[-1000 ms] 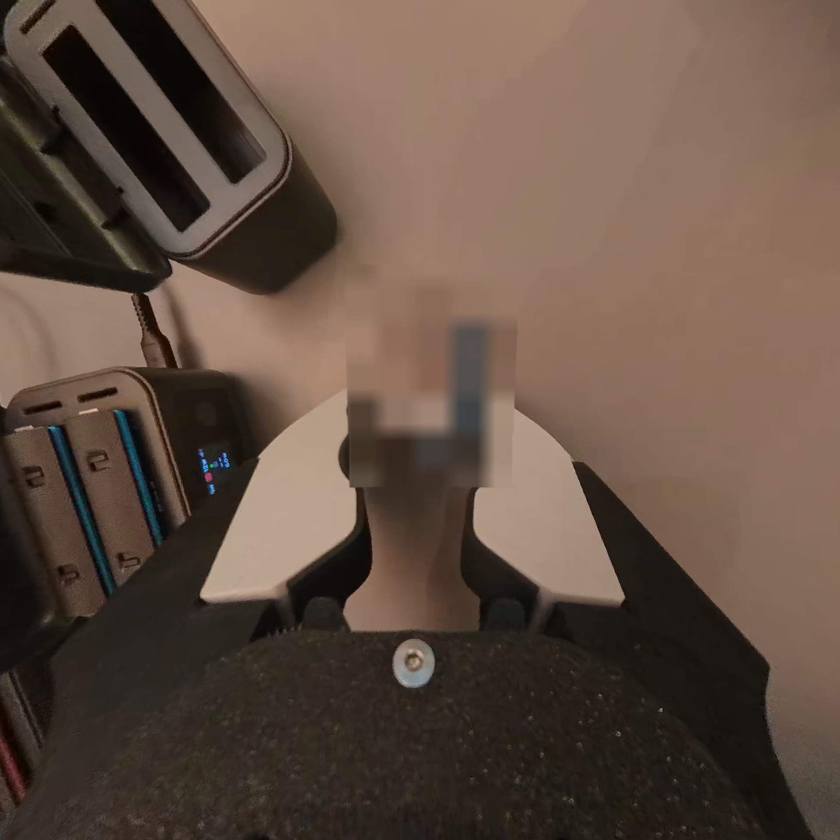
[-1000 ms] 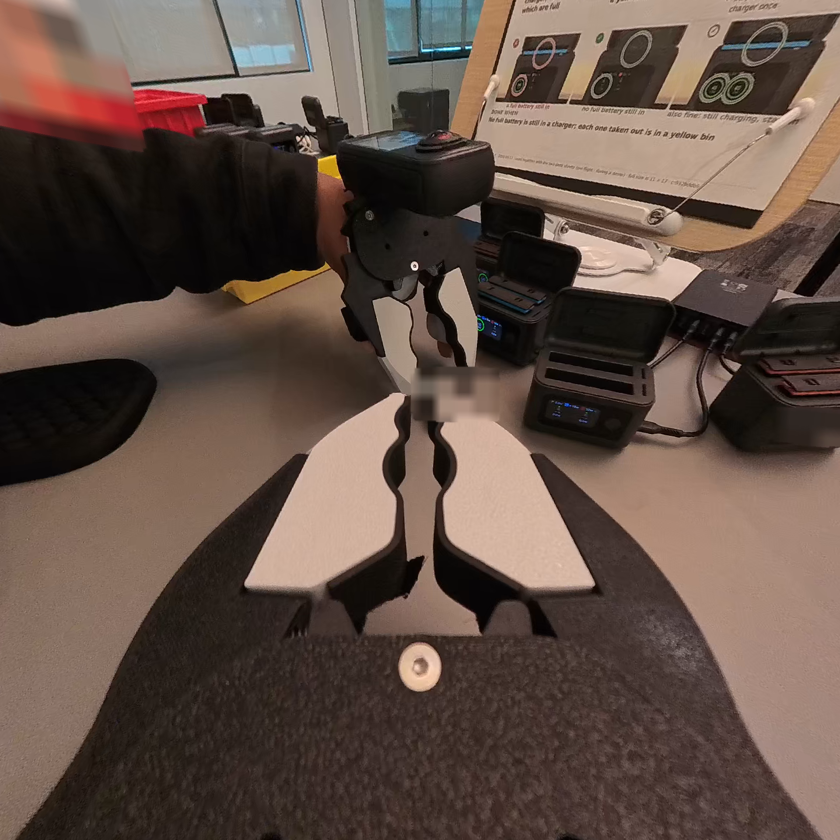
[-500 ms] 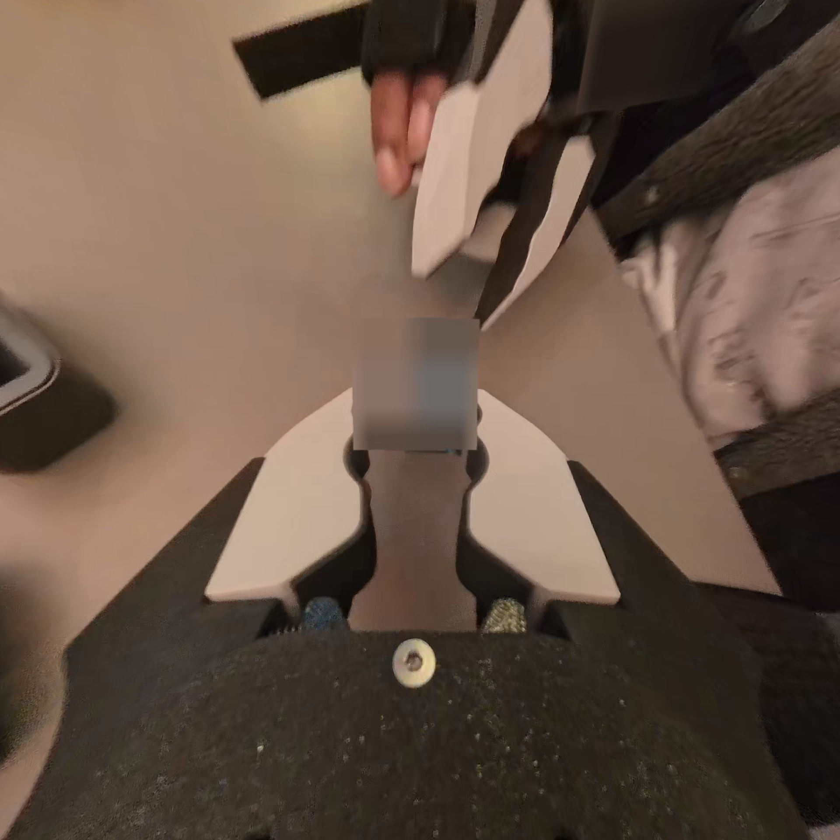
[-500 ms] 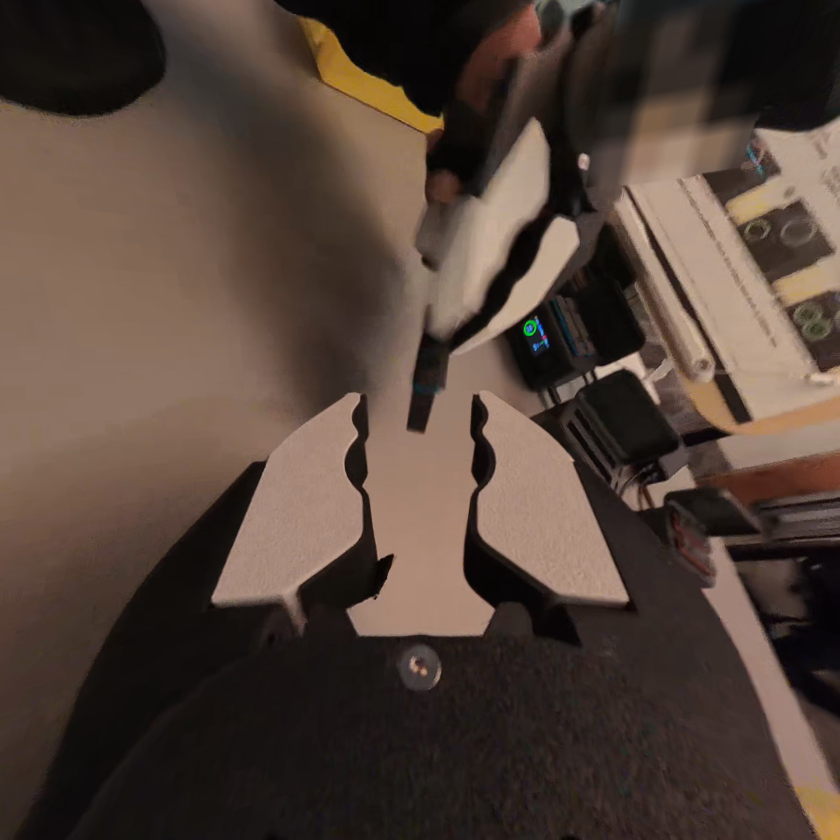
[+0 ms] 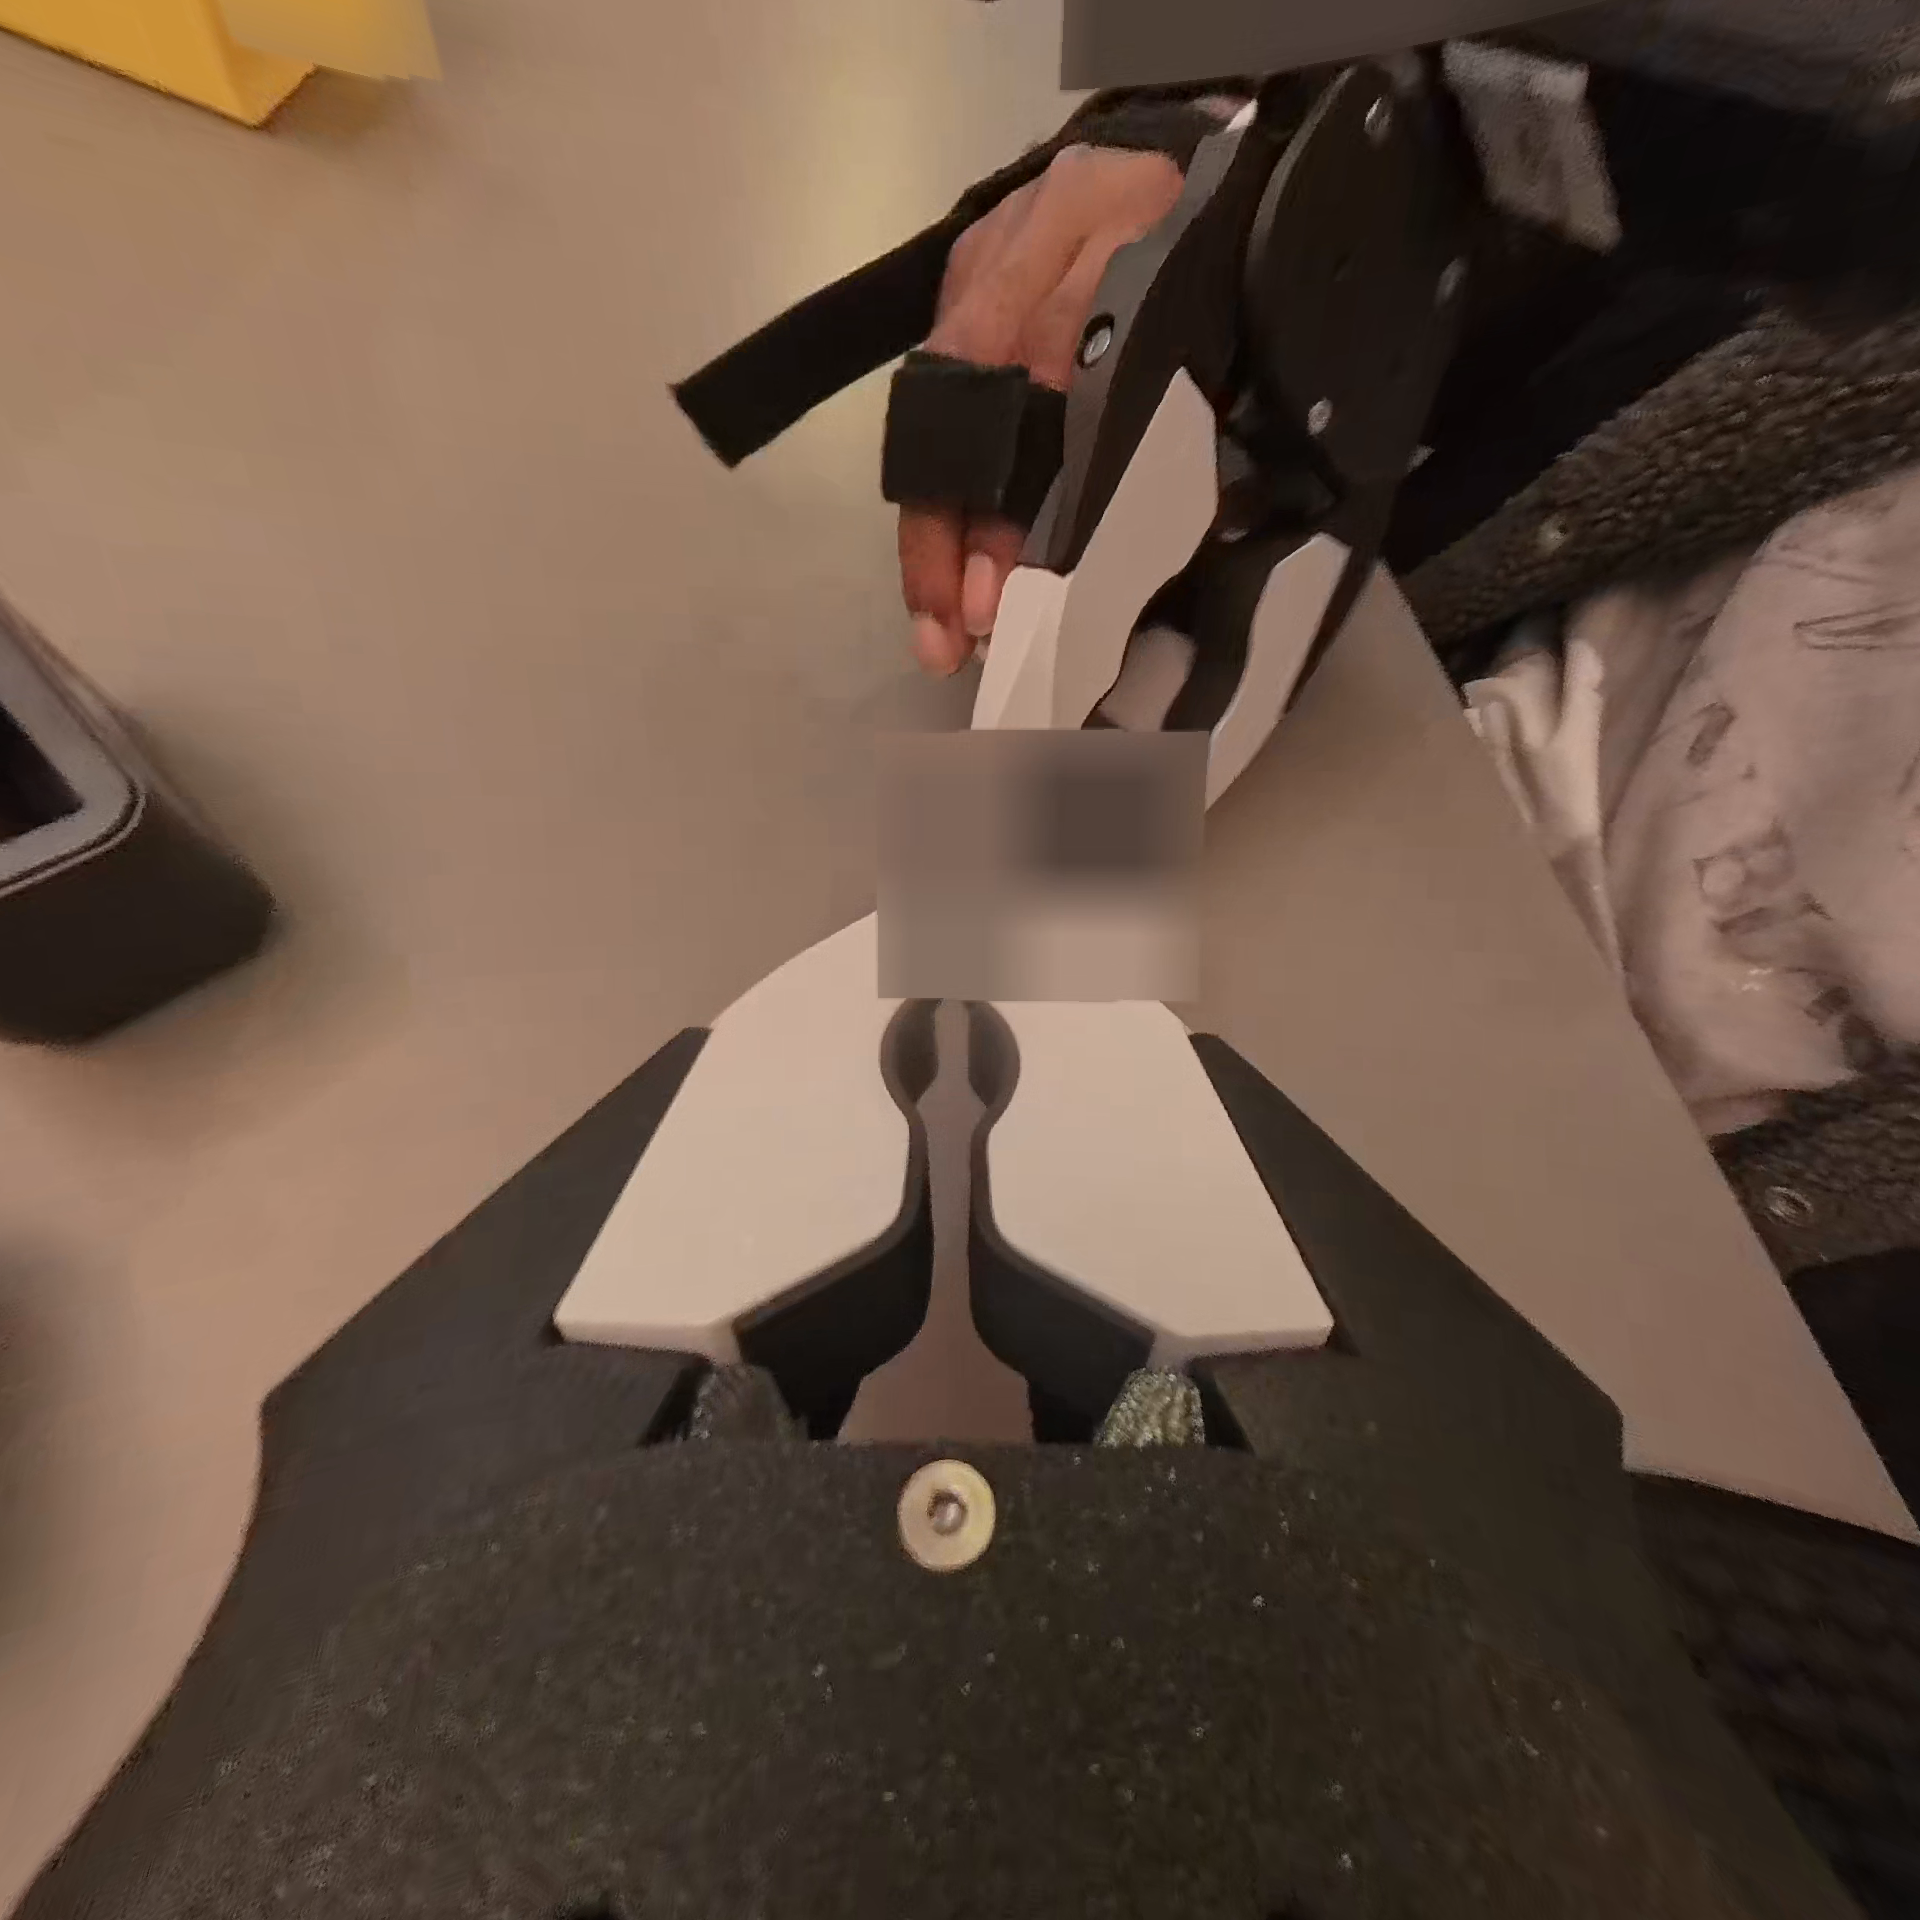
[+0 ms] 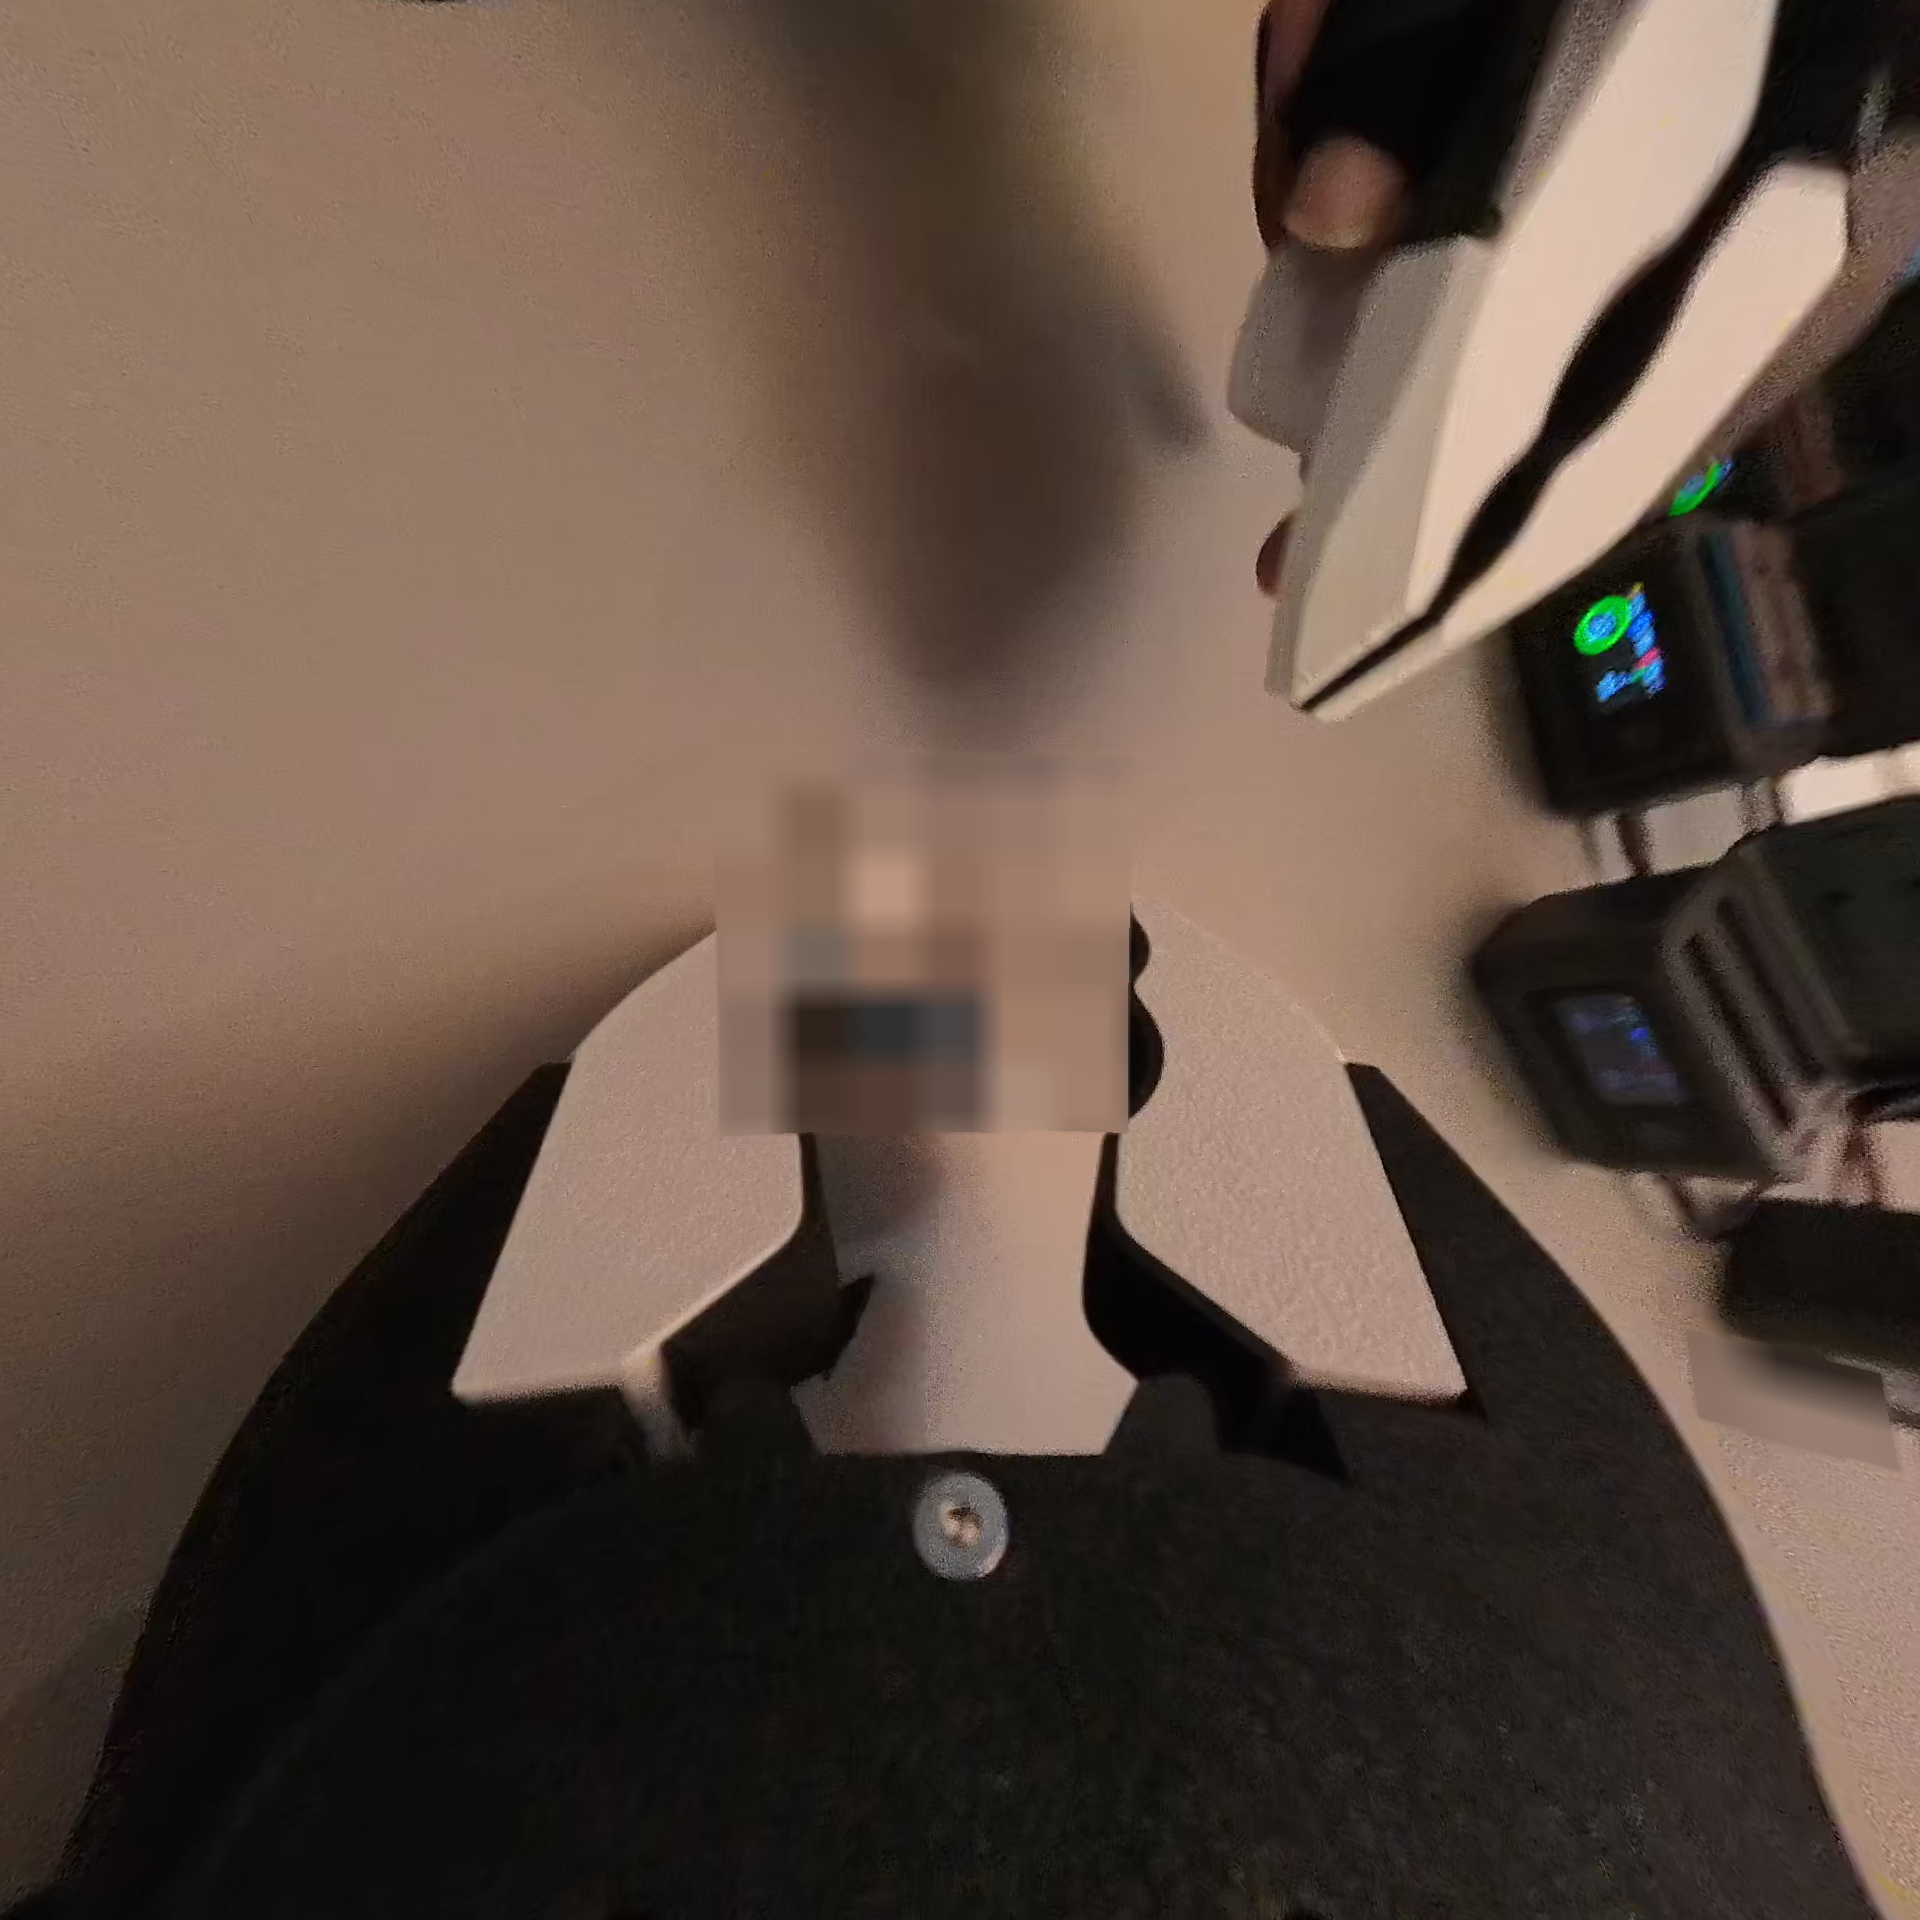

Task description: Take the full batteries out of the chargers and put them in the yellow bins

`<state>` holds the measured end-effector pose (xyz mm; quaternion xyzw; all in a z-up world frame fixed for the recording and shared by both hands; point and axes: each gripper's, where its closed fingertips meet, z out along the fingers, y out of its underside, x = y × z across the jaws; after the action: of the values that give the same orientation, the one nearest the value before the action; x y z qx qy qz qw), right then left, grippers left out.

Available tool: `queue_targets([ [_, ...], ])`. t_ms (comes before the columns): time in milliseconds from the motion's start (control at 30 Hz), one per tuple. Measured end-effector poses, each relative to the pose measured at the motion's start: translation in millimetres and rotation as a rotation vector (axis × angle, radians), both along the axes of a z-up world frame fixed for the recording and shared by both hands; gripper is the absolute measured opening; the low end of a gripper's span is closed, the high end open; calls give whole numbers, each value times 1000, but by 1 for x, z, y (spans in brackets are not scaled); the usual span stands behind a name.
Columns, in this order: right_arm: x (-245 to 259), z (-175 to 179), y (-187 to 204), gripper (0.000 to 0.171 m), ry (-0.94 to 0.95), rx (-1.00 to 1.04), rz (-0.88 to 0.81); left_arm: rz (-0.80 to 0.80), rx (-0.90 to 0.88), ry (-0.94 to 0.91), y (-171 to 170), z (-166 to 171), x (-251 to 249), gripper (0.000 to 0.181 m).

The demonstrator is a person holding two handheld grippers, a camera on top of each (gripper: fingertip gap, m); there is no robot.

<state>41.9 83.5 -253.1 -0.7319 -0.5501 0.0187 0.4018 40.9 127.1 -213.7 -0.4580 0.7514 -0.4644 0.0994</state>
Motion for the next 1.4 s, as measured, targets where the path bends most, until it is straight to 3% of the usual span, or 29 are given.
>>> queue_targets([
  [100, -2, -11, -8, 85, 55, -213, -78, 62, 93, -23, 2, -8, 0, 10],
  [200, -1, -19, -13, 91, 80, -334, -140, 104, 156, -70, -3, -11, -2, 20],
  [300, 5, -26, -11, 83, 112, -405, -239, 161, 239, -116, -4, -12, -5, 24],
  [367, 7, -25, -7, 61, 159, -403, -286, 185, 302, -153, -6, -12, -7, 28],
  [500, 11, -23, -7, 60, 192, -420, -320, 229, 486, -255, -8, -8, -10, 35],
  [600, 10, -14, -12, 60, 323, -520, -334, 215, 671, -353, -17, -2, -12, 38],
  [800, 0, 40, -29, 60, 586, -775, -229, 84, 981, -535, -53, 3, -9, 41],
  [900, 0, 61, -36, 60, 587, -846, -192, 95, 1078, -640, -63, 16, -2, 35],
  [967, -3, 74, -40, 60, 599, -896, -183, 139, 1140, -700, -64, 26, 2, 21],
  [1067, -5, 86, -42, 60, 607, -897, -172, 184, 1129, -758, -69, 36, 2, 14],
  [1100, -6, 90, -40, 56, 632, -882, -171, 202, 1097, -772, -71, 39, 1, 13],
  [1133, -5, 96, -37, 40, 668, -854, -174, 215, 1065, -796, -73, 43, 0, 11],
  [1267, -10, 118, -37, 61, 796, -732, -82, 266, 914, -852, -77, 59, -2, 11],
  [1400, -5, 139, -35, 66, 729, -339, 48, 266, 662, -836, -82, 63, -6, 11],
])
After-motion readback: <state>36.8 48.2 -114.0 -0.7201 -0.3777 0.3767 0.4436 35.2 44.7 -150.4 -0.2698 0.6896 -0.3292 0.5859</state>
